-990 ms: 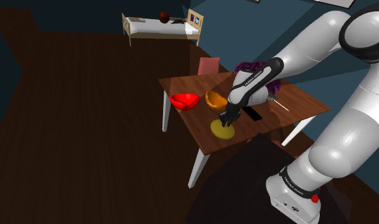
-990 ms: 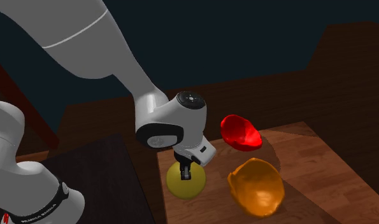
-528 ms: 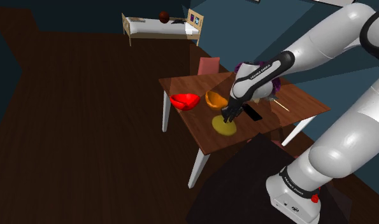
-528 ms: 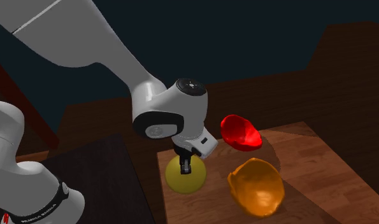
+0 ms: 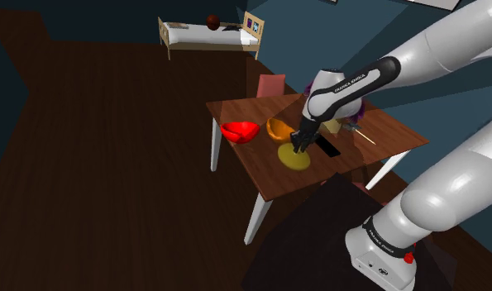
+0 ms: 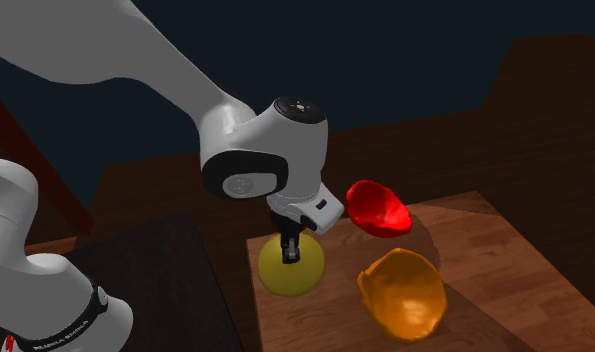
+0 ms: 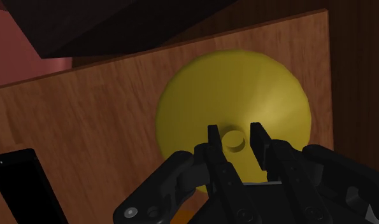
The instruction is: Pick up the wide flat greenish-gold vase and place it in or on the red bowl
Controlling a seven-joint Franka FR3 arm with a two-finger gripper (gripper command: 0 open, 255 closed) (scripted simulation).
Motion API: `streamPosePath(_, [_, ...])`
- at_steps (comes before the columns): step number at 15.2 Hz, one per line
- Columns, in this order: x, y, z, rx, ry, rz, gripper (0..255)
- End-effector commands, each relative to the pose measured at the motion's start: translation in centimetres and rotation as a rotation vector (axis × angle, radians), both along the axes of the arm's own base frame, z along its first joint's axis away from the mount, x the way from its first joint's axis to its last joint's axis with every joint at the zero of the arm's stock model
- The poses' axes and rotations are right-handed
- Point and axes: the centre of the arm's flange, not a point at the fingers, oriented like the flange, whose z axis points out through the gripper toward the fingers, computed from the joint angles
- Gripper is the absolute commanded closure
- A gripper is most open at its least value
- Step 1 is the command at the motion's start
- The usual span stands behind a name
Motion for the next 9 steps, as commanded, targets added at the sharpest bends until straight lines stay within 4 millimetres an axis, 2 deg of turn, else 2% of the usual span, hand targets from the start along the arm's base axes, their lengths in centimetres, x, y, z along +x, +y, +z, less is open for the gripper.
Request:
streamPosePath(1, [0.1, 0.0, 1.0, 0.000, 0.000, 0.000, 255])
streamPosePath(9, [0.1, 0.0, 5.3, 0.000, 0.000, 0.000, 255])
